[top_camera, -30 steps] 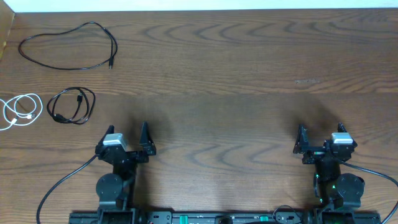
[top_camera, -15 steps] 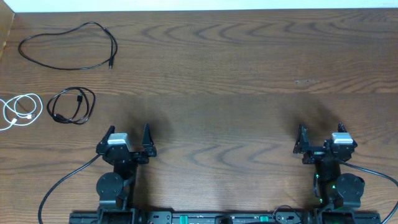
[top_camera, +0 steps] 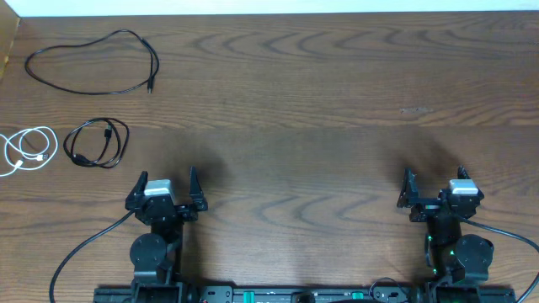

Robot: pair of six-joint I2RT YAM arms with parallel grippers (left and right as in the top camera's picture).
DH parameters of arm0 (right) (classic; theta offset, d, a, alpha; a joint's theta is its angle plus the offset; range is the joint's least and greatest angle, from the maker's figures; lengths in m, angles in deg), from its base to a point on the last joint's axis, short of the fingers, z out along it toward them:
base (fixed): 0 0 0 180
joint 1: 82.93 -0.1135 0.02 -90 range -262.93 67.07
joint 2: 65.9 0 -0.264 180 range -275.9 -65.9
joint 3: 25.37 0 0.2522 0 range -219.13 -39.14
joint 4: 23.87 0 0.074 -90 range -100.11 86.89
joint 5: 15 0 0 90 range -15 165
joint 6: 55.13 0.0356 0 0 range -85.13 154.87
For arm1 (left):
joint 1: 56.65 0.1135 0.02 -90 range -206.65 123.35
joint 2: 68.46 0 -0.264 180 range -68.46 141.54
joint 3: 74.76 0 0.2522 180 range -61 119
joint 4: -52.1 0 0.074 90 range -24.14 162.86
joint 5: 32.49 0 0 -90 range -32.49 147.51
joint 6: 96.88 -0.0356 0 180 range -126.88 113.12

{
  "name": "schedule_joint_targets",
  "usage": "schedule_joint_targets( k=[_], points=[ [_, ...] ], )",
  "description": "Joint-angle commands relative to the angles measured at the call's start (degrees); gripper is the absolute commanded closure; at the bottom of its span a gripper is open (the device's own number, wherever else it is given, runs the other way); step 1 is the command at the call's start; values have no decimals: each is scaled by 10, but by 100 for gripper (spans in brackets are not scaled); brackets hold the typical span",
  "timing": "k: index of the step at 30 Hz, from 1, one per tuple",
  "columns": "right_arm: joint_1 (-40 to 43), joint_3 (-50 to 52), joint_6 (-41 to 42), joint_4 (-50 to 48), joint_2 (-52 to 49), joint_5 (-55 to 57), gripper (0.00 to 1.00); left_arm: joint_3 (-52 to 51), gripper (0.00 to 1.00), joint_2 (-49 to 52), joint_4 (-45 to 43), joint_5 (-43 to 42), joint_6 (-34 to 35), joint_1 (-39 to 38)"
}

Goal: Untangle cables

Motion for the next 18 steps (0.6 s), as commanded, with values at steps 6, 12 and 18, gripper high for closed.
schedule_joint_targets(
  k=[6, 12, 18],
  points=[
    [2, 1, 7, 3, 3, 2, 1, -10, 2, -5, 26, 22, 7, -2],
    [2, 1, 7, 3, 3, 2, 1, -10, 2, -5, 26, 20, -2, -2],
    [2, 1, 7, 3, 3, 2, 1, -10, 2, -5, 26, 18, 1, -2]
  ],
)
